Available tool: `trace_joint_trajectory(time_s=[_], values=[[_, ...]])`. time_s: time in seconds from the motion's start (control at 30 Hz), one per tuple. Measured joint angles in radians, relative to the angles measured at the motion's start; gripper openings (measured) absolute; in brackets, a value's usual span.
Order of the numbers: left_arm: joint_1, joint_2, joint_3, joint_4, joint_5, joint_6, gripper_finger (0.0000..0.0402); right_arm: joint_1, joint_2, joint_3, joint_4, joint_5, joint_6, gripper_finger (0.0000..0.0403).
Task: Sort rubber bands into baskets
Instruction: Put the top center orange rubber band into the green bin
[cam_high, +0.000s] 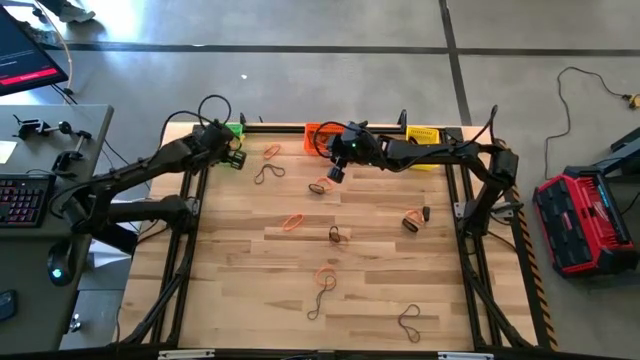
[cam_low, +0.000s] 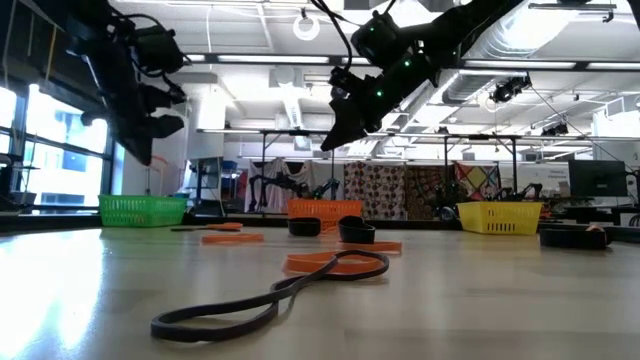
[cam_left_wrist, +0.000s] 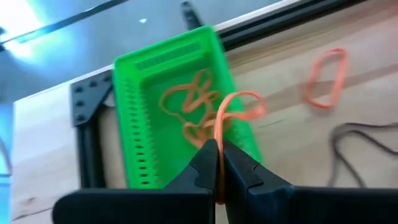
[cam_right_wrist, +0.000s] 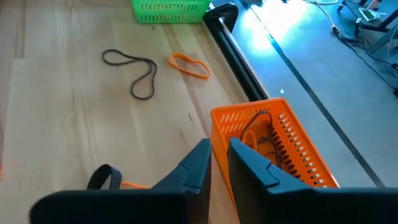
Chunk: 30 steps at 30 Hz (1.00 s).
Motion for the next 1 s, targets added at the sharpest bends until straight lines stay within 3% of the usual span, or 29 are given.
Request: trace_joint_trajectory(time_s=[0.3, 0.67, 1.0], values=[[0.053, 0.129, 0.046, -0.068, -0.032, 0.029, 0.0000, 0.001, 0.000, 0.000, -0.007, 0.000, -0.014, 0.0017], [0.095, 0.351, 0.135, -0.065, 0.019, 0.121, 0.0001, 0.001, 0.000, 0.000, -0.056, -0.035, -0.014, 0.0016], [0.088, 0.379, 0.135, -0.030, 0.028, 0.216, 0.0051, 0.001, 0.000, 0.000, -0.085, -0.035, -0.032, 0.0016]])
